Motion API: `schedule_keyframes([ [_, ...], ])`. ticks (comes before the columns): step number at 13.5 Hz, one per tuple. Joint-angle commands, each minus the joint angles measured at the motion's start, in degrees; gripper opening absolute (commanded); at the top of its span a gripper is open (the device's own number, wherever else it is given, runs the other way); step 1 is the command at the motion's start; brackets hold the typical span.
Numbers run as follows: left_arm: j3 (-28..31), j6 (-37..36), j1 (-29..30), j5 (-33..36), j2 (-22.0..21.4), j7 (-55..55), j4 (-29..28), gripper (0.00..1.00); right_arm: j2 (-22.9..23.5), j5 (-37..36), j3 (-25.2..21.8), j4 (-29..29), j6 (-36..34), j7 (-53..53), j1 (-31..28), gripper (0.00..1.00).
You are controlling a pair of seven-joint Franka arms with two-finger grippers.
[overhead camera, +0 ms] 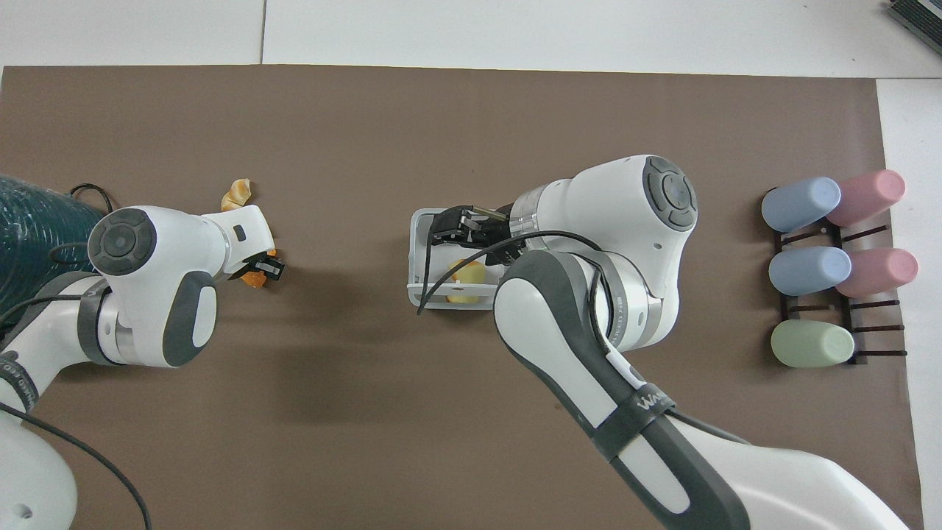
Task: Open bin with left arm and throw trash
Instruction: 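Drop the orange piece in the bin while the right gripper withdraws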
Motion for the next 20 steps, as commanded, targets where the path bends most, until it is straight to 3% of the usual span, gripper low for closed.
schedule_keyframes([
  [1, 0.35, -8.06, -0.09, 0.80, 0.49, 0.32, 6.60, 0.00, -0.35, 1.00, 0.07, 0.13, 1.32, 0.60, 0.41, 1.00],
  [4, 0.09, -16.33, -0.88, 0.62, 0.05, -1.25, 13.11, 0.00, -1.40, -1.98, -0.71, 1.36, 1.23, 0.07, -0.21, 1.00],
  [8, -1.67, -23.72, -5.08, -0.34, 0.13, -15.20, 20.94, 0.00, -1.49, -19.70, -0.98, 5.49, 1.23, 0.07, -3.63, 1.00],
  [11, -1.67, -23.13, -10.62, -3.24, 0.39, -27.14, 22.88, 0.00, -3.68, -33.69, -0.89, 5.59, -0.69, 0.07, -7.58, 1.00],
  [14, -1.67, -18.13, -17.21, -3.24, 0.57, -41.47, 22.36, 0.00, -7.28, -36.61, -0.98, 5.67, -6.14, -0.19, -11.97, 1.00],
  [20, -1.67, -8.28, -23.47, -3.25, 1.36, -55.13, 20.43, 0.00, -12.82, -41.02, -0.89, 5.59, -18.53, -5.47, -20.05, 1.00],
])
